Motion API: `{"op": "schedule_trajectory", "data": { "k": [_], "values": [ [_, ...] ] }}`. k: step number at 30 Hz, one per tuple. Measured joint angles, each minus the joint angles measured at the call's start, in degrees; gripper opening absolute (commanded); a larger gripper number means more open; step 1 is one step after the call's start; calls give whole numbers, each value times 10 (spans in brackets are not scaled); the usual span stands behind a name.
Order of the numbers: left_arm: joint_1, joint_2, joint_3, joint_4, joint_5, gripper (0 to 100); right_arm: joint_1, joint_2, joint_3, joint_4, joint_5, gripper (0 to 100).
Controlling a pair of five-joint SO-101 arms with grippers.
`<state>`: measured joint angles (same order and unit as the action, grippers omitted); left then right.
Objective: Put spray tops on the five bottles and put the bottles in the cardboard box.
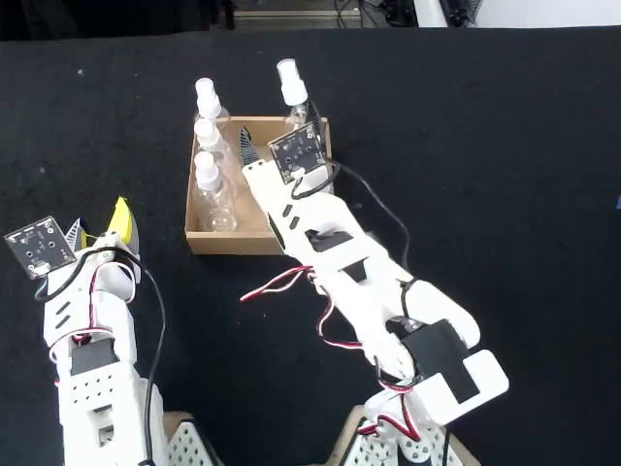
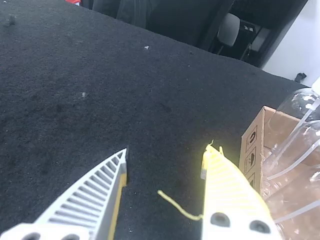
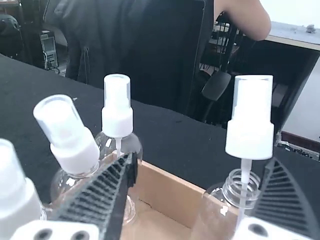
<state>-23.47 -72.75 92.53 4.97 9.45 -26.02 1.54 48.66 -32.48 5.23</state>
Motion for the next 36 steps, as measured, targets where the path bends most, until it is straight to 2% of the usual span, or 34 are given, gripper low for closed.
{"op": "schedule_trajectory", "data": {
  "k": [6, 12, 20, 30, 36],
  "values": [
    [0, 0, 0, 0, 0, 223, 0, 0, 0, 6, 0, 353],
    [0, 0, 0, 0, 0, 223, 0, -2, -22, 92, 2, 353],
    [0, 0, 0, 0, 0, 223, 0, -14, -30, 116, 2, 353],
    [0, 0, 0, 0, 0, 223, 0, -58, -30, 220, -1, 353],
    [0, 0, 0, 0, 0, 223, 0, -58, -30, 229, -1, 353]
  ]
}}
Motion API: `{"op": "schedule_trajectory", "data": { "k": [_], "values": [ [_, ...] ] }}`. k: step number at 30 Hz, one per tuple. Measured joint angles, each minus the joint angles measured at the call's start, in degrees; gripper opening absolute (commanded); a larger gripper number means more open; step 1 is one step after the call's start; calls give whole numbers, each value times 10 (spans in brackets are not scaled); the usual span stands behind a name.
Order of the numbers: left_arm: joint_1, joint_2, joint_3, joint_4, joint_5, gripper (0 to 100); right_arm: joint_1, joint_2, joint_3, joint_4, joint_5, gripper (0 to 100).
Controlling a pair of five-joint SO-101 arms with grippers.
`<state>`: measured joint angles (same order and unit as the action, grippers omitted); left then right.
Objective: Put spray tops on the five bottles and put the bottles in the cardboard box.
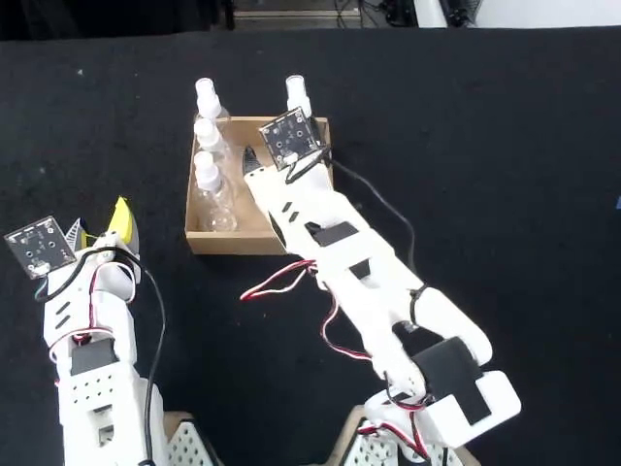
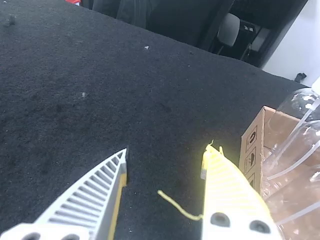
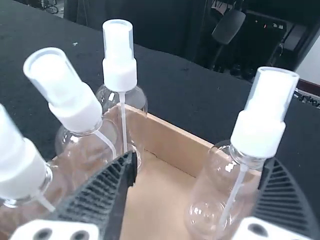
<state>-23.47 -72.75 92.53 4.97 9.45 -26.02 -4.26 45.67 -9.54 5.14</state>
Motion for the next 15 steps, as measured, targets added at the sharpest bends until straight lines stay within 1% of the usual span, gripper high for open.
{"op": "schedule_trajectory", "data": {
  "k": [6, 12, 15],
  "values": [
    [0, 0, 0, 0, 0, 223, 0, 0, -2, 13, -2, 353],
    [0, 0, 0, 0, 0, 223, 0, 0, -53, 135, -2, 353],
    [0, 0, 0, 0, 0, 223, 0, 0, -68, 160, -2, 353]
  ]
}}
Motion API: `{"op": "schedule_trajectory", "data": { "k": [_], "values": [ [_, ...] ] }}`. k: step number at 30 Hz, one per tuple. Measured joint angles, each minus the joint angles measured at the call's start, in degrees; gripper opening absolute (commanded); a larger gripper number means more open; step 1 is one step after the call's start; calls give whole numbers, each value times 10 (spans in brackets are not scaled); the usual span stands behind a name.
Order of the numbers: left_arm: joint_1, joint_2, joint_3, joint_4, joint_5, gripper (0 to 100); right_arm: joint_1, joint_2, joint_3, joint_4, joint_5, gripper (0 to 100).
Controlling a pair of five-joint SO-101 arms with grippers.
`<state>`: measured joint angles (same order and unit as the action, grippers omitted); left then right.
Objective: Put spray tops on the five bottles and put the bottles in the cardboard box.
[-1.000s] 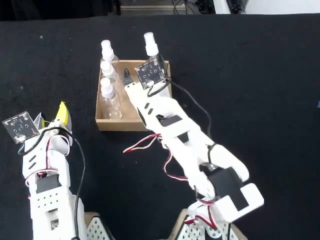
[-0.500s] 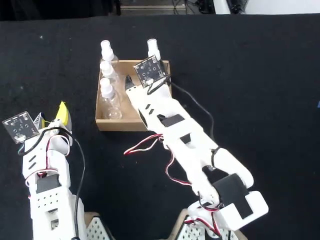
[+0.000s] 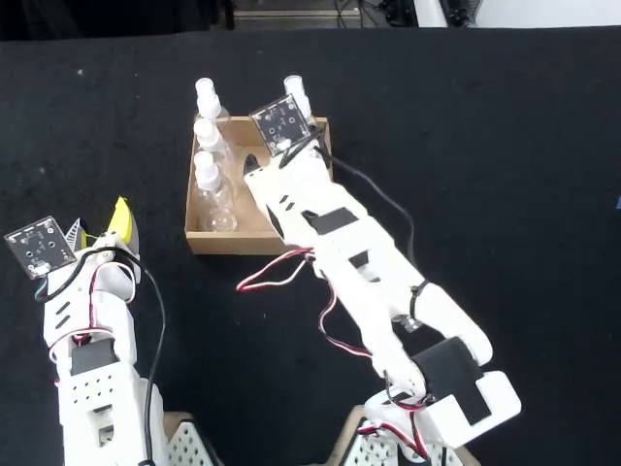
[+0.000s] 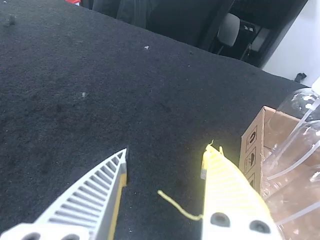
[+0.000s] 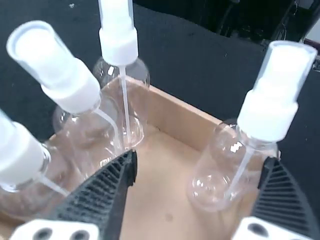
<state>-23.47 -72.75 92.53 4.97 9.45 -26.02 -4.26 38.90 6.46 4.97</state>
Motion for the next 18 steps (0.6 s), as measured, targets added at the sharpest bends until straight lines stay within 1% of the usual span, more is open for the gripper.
{"op": "schedule_trajectory", "data": {
  "k": [4, 8, 13, 18],
  "values": [
    [0, 0, 0, 0, -2, 223, 0, 0, -4, 0, 0, 353],
    [0, 0, 0, 0, -26, 223, 0, 0, -4, 0, 0, 353],
    [0, 0, 0, 0, -34, 223, 0, 0, -13, 0, 0, 353],
    [0, 0, 0, 0, -35, 223, 18, 0, -25, 0, -3, 353]
  ]
}}
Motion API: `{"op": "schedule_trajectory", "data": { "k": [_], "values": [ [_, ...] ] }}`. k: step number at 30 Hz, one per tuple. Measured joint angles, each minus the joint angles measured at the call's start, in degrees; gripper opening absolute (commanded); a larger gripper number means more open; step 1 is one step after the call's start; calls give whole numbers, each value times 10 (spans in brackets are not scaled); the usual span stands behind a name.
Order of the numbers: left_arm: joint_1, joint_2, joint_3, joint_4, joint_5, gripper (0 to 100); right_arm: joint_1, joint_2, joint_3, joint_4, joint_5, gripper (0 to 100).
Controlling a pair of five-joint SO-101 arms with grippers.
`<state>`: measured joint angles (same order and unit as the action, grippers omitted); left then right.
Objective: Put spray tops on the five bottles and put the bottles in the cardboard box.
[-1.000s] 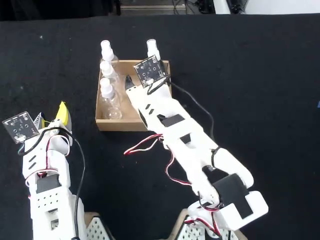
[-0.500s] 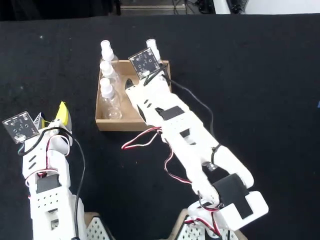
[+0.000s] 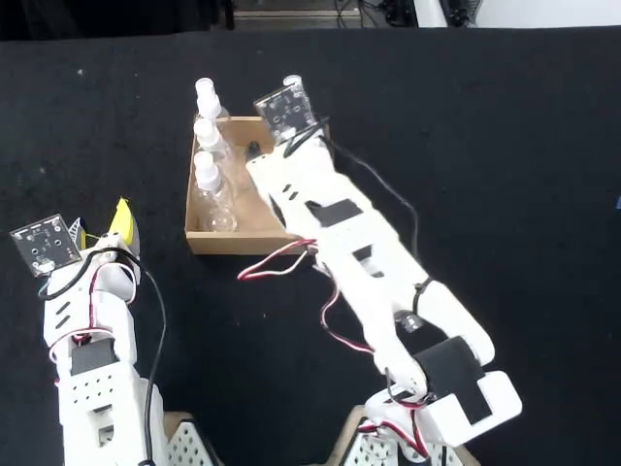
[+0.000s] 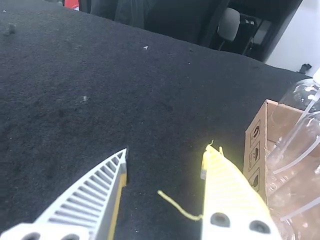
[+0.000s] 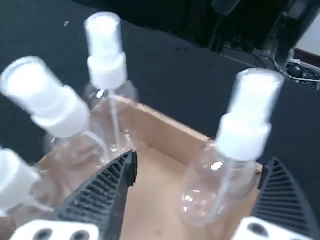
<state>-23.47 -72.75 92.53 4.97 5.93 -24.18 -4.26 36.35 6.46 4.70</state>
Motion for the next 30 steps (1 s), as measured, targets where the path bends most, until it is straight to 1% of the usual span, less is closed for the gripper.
{"op": "schedule_trajectory", "data": {
  "k": [5, 11, 28, 30],
  "values": [
    [0, 0, 0, 0, 0, 223, 4, 0, 0, 5, -27, 353],
    [0, 0, 0, 0, 0, 223, 4, -11, 0, 33, -32, 353],
    [0, 0, 0, 0, 0, 223, 4, -252, 0, 188, -32, 351],
    [0, 0, 0, 0, 0, 223, 21, -281, 0, 214, -32, 313]
  ]
}}
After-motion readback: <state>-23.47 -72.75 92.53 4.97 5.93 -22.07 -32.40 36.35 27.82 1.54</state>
